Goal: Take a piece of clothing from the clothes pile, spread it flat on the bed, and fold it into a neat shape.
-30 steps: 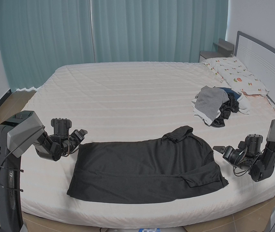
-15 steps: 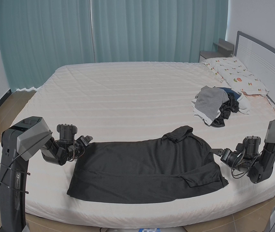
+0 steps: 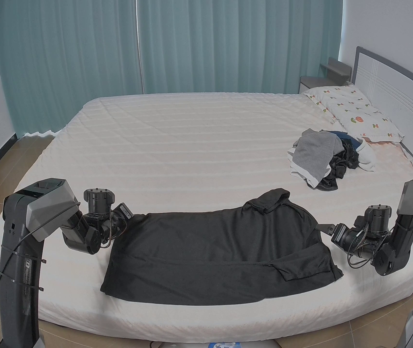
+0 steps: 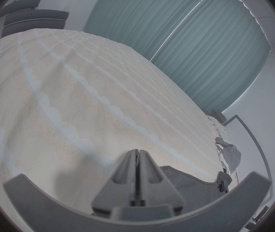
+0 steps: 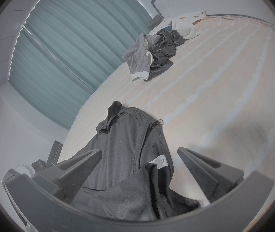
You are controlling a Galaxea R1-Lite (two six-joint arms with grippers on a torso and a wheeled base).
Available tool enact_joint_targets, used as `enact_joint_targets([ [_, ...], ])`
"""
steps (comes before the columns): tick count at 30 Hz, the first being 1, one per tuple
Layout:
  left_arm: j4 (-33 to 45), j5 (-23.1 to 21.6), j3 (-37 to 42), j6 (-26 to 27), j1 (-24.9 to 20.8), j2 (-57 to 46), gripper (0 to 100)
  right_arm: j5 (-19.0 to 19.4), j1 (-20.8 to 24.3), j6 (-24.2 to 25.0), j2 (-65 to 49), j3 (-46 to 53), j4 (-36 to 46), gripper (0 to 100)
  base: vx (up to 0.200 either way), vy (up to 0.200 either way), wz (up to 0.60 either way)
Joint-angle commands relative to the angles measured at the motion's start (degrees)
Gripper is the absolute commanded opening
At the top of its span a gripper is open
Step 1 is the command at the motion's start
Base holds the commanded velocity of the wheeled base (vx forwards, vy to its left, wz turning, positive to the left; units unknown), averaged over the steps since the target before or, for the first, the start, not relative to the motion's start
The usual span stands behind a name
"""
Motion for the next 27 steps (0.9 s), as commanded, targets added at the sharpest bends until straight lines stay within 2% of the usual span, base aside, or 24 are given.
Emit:
enact_joint_targets([
  [1,-0.37,0.96,0.98,-0.03,0.02,-0.37,0,0.04,-0.02,-0.01,0.09,0.05,-0.03,100,0.000,0.000,0.00],
  [9,-1.43,3.24,2.04,-0.12,0.46,-1.86,0,0.04,-0.11,-0.01,-0.44,0.05,-0.03,100,0.000,0.000,0.00],
  [13,-1.60,3.07,4.50,-3.55,0.02,-4.14,0,-0.14,0.15,-0.19,-0.18,-1.53,0.14,100,0.000,0.000,0.00],
  [15,-1.69,2.72,4.85,-5.13,-0.07,-5.20,0,-0.23,0.59,-0.36,0.17,-5.93,1.81,100,0.000,0.000,0.00],
  [22,-1.60,2.36,5.20,-5.57,0.46,-4.85,0,-0.67,0.94,-3.26,4.83,-22.89,15.35,100,0.000,0.000,0.00],
  [27,-1.34,1.49,5.82,-7.50,0.46,-4.76,0,-1.11,2.61,-9.06,9.14,-31.50,22.55,100,0.000,0.000,0.00],
])
